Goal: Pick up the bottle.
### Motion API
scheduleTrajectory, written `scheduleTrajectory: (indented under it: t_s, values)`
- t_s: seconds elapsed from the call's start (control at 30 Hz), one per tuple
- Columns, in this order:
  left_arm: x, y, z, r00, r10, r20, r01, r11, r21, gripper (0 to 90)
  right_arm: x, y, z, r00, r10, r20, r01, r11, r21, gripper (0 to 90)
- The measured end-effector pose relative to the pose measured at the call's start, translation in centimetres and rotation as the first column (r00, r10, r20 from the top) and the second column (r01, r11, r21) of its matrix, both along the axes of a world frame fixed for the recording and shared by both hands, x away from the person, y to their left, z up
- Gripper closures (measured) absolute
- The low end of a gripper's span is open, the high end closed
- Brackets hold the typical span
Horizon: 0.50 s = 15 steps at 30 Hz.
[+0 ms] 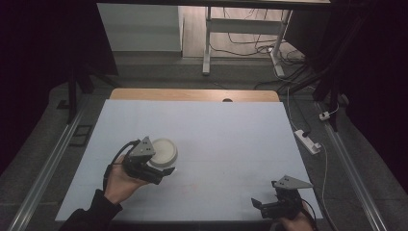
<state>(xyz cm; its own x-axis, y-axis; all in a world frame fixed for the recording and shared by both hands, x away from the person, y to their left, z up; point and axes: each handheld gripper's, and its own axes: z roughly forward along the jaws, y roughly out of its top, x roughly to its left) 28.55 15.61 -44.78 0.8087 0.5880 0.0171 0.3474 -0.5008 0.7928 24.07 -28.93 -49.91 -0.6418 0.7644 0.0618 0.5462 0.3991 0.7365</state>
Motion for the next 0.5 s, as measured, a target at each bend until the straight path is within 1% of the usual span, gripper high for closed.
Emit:
scheduleTrajectory:
  t_s: [0.23, 0.5]
  values:
    - [0.7, -1.4, 0.1, 0.9997, -0.022, -0.005, 0.022, 0.9997, 0.004, 7.1, 0.0, 0.0, 0.0, 1.0000, 0.001, 0.000, -0.001, 1.000, 0.003, 0.0]
    - [1.4, -2.8, 0.6, 0.9988, -0.049, -0.002, 0.049, 0.9988, 0.003, 7.0, 0.0, 0.0, 0.0, 1.0000, 0.002, 0.000, -0.002, 1.000, 0.004, 0.0]
